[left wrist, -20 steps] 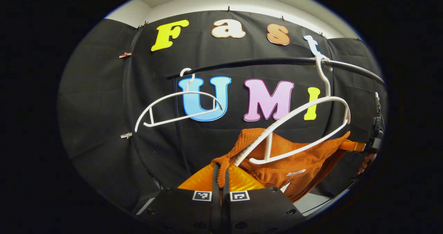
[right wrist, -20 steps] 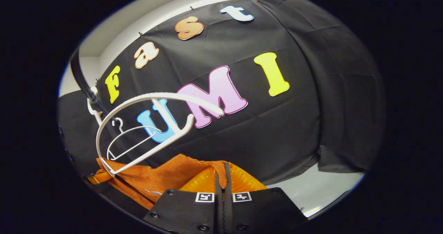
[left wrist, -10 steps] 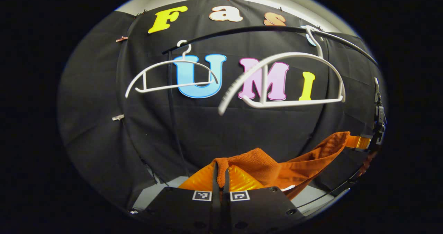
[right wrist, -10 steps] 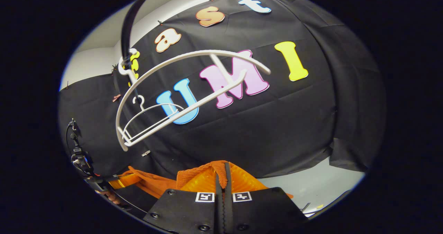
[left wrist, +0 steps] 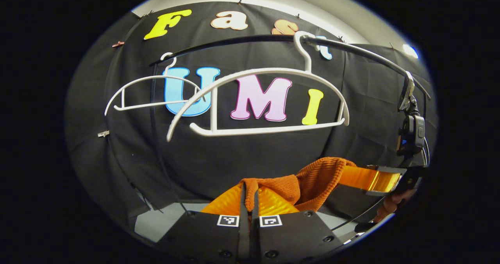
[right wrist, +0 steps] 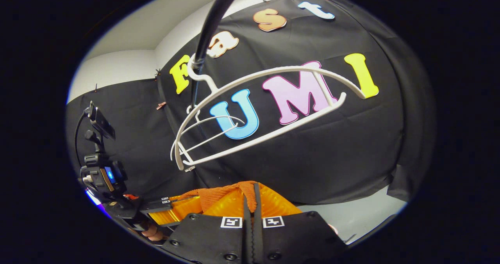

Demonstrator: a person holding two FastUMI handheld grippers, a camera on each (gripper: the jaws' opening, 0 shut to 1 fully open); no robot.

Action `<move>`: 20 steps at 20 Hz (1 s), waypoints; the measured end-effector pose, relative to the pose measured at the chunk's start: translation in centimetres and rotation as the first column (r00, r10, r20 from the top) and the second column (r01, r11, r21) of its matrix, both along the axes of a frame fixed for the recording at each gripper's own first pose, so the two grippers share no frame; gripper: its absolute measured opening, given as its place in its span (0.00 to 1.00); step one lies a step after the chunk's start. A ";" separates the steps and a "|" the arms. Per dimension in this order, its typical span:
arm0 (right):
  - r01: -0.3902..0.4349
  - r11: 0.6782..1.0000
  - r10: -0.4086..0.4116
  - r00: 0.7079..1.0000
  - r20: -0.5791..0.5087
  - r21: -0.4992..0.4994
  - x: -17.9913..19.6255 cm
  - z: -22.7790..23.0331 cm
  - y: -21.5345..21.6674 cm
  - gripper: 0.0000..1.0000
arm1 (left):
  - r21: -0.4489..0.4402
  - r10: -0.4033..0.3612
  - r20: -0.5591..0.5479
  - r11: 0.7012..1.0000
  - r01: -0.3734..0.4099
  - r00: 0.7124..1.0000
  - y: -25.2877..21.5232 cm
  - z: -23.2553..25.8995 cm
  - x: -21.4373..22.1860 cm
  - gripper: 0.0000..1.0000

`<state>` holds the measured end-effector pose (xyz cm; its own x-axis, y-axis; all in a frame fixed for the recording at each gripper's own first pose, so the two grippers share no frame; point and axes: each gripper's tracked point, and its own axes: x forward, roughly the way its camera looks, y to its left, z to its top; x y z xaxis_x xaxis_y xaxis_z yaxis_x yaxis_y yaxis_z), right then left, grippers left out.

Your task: Grasp the clothes on the hanger with both hands and then place them into the laundry hamper below.

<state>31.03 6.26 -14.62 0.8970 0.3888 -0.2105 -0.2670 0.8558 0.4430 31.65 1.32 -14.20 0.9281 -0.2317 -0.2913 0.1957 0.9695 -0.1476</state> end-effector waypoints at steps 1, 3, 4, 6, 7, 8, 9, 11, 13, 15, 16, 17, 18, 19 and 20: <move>0.000 1.000 0.000 1.000 -0.006 -0.013 0.1 -0.6 0.0 0.05 | 0.004 -0.006 0.002 1.000 0.006 1.000 -0.2 -0.3 0.2 0.05; 0.015 0.999 -0.017 0.999 -0.044 -0.043 -0.2 -2.6 -0.4 0.04 | 0.029 -0.012 -0.021 1.000 0.012 1.000 -0.4 -2.2 0.5 0.05; 0.022 0.998 -0.026 0.998 -0.062 -0.065 -0.2 -4.0 -1.0 0.05 | 0.042 -0.013 -0.041 0.999 0.015 0.999 -0.7 -3.7 0.6 0.05; 0.013 0.993 -0.026 0.994 -0.108 -0.114 -0.2 -7.4 -1.6 0.05 | 0.054 -0.018 -0.070 0.998 0.021 0.997 -1.0 -6.8 0.4 0.05; 0.009 0.991 -0.028 0.990 -0.140 -0.131 -0.5 -9.4 -1.7 0.05 | 0.060 -0.023 -0.088 0.998 0.028 0.996 -1.2 -8.3 0.4 0.05; 0.010 0.989 -0.036 0.983 -0.178 -0.146 -0.7 -11.5 -2.1 0.04 | 0.071 -0.029 -0.106 0.997 0.036 0.994 -1.5 -10.1 0.4 0.05; 0.013 0.988 -0.046 0.976 -0.214 -0.153 -0.9 -13.3 -2.3 0.04 | 0.088 -0.034 -0.125 0.995 0.046 0.992 -1.6 -11.7 0.3 0.05; 0.007 0.984 -0.055 0.962 -0.267 -0.175 -1.6 -16.4 -2.4 0.05 | 0.111 -0.049 -0.160 0.992 0.067 0.986 -1.9 -15.1 0.7 0.05; -0.012 0.974 -0.059 0.950 -0.307 -0.224 -2.0 -19.4 -2.6 0.04 | 0.111 -0.052 -0.196 0.991 0.075 0.979 -2.3 -18.0 0.4 0.05; -0.027 0.958 -0.076 0.936 -0.344 -0.285 -2.5 -21.7 -2.8 0.05 | 0.116 -0.039 -0.242 0.991 0.069 0.970 -2.2 -20.5 0.4 0.05; -0.031 0.949 -0.089 0.928 -0.361 -0.312 -2.7 -23.0 -3.0 0.05 | 0.123 -0.022 -0.273 0.991 0.058 0.962 -1.8 -22.2 0.0 0.05; -0.040 0.940 -0.097 0.921 -0.377 -0.339 -2.7 -24.5 -3.1 0.05 | 0.120 -0.009 -0.308 0.992 0.048 0.951 -1.5 -23.8 -0.2 0.05; -0.051 0.930 -0.103 0.913 -0.394 -0.363 -2.8 -25.8 -3.3 0.05 | 0.117 0.002 -0.340 0.992 0.040 0.940 -1.5 -25.2 -0.2 0.05; -0.065 0.921 -0.110 0.903 -0.415 -0.384 -3.2 -26.8 -3.4 0.05 | 0.116 0.014 -0.370 0.993 0.031 0.929 -1.4 -26.3 -0.2 0.05; -0.074 0.912 -0.119 0.894 -0.432 -0.404 -3.6 -27.6 -3.4 0.05 | 0.116 0.023 -0.393 0.993 0.025 0.919 -1.4 -27.3 -0.2 0.05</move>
<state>27.40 2.91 -42.21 0.6802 0.1649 -0.7143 -0.1057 0.9862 0.1271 31.41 -0.10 -41.46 0.7327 -0.1753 -0.6576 0.1462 0.9842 -0.0994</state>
